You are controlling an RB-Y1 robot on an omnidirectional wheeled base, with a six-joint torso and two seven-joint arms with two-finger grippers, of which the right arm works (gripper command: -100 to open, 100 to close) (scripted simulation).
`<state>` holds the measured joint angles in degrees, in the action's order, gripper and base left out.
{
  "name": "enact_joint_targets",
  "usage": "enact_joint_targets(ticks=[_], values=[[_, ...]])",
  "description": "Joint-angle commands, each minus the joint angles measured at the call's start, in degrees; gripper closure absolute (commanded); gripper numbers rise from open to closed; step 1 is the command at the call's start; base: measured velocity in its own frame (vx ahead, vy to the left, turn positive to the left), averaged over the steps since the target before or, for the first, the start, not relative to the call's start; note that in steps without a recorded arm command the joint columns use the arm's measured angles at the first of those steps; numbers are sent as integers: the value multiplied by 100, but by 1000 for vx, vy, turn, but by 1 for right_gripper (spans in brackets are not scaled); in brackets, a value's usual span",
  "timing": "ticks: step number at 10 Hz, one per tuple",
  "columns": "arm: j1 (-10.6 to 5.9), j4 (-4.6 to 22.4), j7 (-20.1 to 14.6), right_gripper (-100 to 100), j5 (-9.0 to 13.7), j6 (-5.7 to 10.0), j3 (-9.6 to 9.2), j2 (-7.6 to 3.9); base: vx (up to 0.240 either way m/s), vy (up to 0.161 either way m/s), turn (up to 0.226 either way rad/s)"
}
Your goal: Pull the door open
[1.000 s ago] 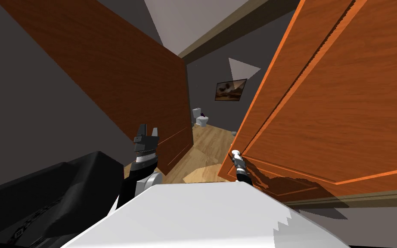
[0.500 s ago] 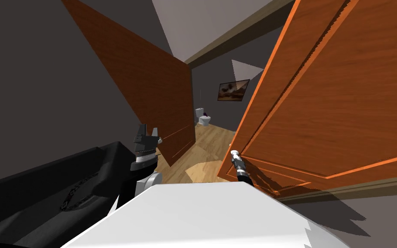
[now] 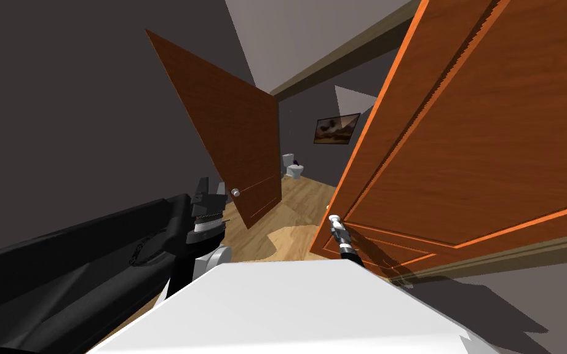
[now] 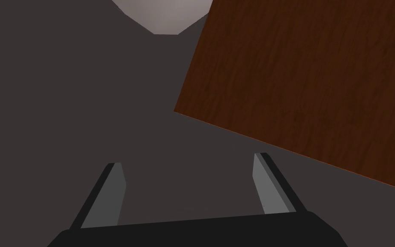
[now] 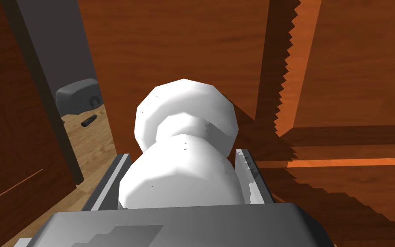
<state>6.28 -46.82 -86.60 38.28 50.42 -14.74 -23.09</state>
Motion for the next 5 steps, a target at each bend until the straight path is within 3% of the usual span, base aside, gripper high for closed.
enact_joint_targets(ticks=[1, 3, 5], values=[[95, -51, -151, 100, -66, 90, -152, -104, -220, 9, 93], [161, -91, -285, 100, -123, 165, -283, -207, -220, -11, 96], [227, -131, -417, 100, -180, 239, -412, -308, -225, -70, 92]])
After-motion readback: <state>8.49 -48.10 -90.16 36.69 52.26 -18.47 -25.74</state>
